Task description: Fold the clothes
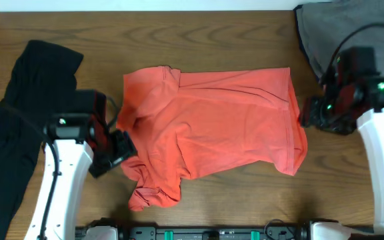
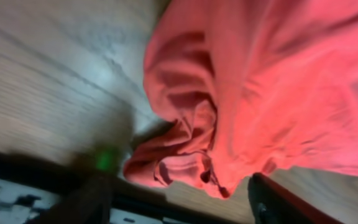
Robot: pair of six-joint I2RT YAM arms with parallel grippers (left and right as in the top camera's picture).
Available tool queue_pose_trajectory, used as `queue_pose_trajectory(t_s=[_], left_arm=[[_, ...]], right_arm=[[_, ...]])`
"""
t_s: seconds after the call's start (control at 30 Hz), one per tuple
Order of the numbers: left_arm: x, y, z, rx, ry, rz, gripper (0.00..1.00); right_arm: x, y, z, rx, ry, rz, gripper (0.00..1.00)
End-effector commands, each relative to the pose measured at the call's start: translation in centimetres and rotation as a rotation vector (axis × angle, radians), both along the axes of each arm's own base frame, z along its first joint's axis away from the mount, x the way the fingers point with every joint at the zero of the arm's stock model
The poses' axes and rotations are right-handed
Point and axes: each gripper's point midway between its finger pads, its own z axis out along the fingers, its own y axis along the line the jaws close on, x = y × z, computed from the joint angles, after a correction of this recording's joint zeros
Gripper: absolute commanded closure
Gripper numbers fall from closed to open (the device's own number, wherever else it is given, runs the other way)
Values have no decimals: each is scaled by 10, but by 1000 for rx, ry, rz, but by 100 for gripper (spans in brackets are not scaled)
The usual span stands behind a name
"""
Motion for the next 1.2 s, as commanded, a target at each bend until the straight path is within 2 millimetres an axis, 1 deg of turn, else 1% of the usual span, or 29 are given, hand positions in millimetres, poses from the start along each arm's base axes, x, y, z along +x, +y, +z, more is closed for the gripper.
queue_pose_trajectory(t_s=[0.0,0.07,0.17,0.23,0.37,0.47,0.5,0.53,0.57,0.6,0.67,0.73,0.77,0.8,0.87,0.93,1.0,1.07,1.17], left_arm=[[-21,-16,-26,-49,69,41,32],[-30,-21,-43,-44,97,26,33],[-49,-25,-63,-33,154,44,34],[-61,-26,-72,-25,193,52,34],[-79,-23,-83,-10,249,76,35],[-90,-21,-89,-4,282,85,38],[-93,-21,-92,-3,290,89,46],[-95,-22,-94,-6,296,89,57],[-97,-22,-96,-12,299,90,65],[-98,-23,-99,-20,300,92,69],[-99,-26,-104,-38,296,95,71],[-98,-29,-107,-56,287,96,74],[-98,-30,-108,-62,284,96,80],[-99,-30,-109,-63,285,96,92],[-98,-30,-108,-65,282,91,94],[-92,-31,-105,-71,260,62,94],[-77,-33,-95,-79,218,34,94],[-59,-36,-79,-89,157,7,94],[-26,-37,-46,-82,32,-40,94]], right_arm=[[-7,6,-17,29,15,-35,41],[-7,9,-30,41,21,-31,41],[-7,10,-41,47,21,-29,42],[-7,10,-44,47,22,-28,42],[-4,10,-46,45,7,-20,42],[0,11,-45,45,-7,-17,42],[1,11,-45,45,-11,-16,42],[1,11,-45,45,-13,-16,42],[1,11,-45,45,-14,-16,42],[2,12,-45,45,-15,-15,43],[2,12,-45,45,-17,-14,43],[2,13,-45,46,-16,-12,43],[2,13,-45,46,-15,-12,43],[1,13,-45,46,-14,-11,43],[0,15,-47,47,-7,-6,44],[-4,17,-51,47,9,0,45],[-11,21,-56,53,34,0,45],[-19,27,-63,73,70,1,45],[-37,38,-76,119,140,-12,47]])
